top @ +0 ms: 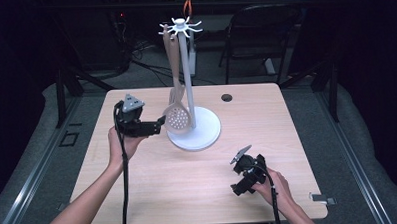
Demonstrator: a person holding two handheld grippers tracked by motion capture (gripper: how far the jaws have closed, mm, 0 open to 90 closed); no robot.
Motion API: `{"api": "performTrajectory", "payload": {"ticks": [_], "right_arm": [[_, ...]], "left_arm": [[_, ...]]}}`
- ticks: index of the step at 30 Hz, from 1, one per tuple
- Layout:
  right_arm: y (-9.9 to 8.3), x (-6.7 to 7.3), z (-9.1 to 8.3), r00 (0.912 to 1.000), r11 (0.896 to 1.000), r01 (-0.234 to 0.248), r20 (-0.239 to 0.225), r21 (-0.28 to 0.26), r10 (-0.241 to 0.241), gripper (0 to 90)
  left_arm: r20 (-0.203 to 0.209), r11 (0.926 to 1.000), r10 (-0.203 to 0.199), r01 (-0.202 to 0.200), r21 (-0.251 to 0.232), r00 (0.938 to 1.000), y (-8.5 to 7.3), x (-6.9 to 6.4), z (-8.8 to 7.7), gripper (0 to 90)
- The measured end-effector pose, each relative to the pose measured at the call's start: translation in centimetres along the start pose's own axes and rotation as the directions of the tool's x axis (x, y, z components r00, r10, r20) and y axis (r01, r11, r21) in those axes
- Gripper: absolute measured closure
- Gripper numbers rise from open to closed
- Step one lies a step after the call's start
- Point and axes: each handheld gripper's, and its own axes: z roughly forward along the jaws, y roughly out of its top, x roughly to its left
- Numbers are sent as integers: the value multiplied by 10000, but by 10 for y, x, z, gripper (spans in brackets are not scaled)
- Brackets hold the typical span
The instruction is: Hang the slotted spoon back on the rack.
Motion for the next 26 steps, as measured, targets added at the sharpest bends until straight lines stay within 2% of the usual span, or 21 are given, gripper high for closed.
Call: {"api": "performTrajectory", "payload": {"ticks": [4, 8, 14, 16, 20, 26], "right_arm": [[0, 0, 1, 10000, 10000, 53, -15, 33, -53, 32], [1, 1, 2, 9999, 9998, 118, 13, 148, -118, 31], [0, 1, 1, 9999, 9997, 156, 64, 182, -158, 31], [0, 1, 2, 9999, 9999, 110, -3, 128, -110, 31], [0, 2, 4, 9999, 9999, 87, -96, 106, -86, 32], [1, 1, 4, 9998, 9996, 190, -22, 204, -190, 31]], "left_arm": [[17, 9992, -98, 97, 382, 10000, -20, 3, -1, 105], [-9, 9965, -452, 451, 699, 9990, -40, 9, -1, 99], [5, 9885, -868, 860, 1246, 9962, -68, 13, 1, 91], [-27, 9851, -1135, 1129, 1298, 9935, -77, 15, 2, 90], [-8, 9788, -1422, 1408, 1485, 9898, -87, 18, 4, 85], [-145, 9780, -1469, 1474, 1477, 9890, -94, 24, 6, 68]]}}
